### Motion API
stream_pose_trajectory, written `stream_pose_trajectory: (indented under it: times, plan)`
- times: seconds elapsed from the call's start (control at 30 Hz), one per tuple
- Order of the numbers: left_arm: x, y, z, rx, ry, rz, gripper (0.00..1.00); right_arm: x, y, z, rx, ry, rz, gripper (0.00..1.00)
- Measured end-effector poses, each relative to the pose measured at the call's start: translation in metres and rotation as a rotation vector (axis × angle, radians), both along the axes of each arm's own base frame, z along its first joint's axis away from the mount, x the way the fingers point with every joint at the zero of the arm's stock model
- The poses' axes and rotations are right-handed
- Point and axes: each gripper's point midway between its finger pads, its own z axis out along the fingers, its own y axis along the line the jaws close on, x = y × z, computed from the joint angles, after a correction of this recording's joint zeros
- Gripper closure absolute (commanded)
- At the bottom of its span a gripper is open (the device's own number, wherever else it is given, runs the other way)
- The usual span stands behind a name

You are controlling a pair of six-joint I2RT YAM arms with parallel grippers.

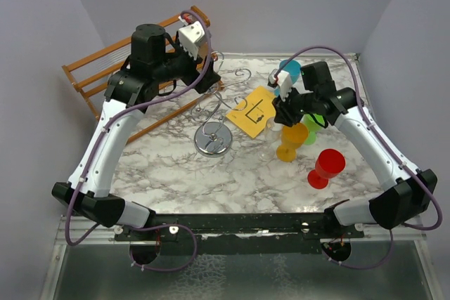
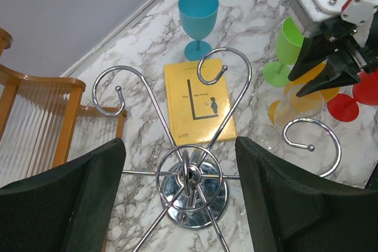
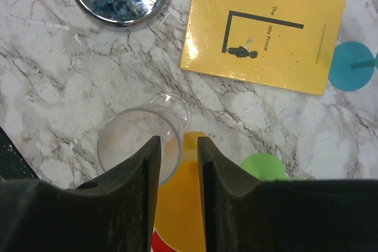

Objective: Place the wine glass upside down on the wine glass rack

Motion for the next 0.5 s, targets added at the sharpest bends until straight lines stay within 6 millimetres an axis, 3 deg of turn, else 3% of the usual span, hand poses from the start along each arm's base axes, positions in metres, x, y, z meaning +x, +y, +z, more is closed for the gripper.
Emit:
stream_pose_trajectory:
  times: [0.13,0.27,0.5]
  plan:
    - [-0.006,0.003,0.005,0.003,-0.026,-0.004,0.15,-0.001,0.001,-0.009,-0.014,0.018,0.008,0.77]
    - [-0.014,0.009,0.005,0.018,-0.05,-0.003,0.14,-0.003,0.001,-0.018,-0.027,0.04,0.014,0.97]
    - [-0.019,0.026,0.013,0.058,-0.126,0.051,0.13,0.002,0.008,-0.004,0.006,0.015,0.034,0.99]
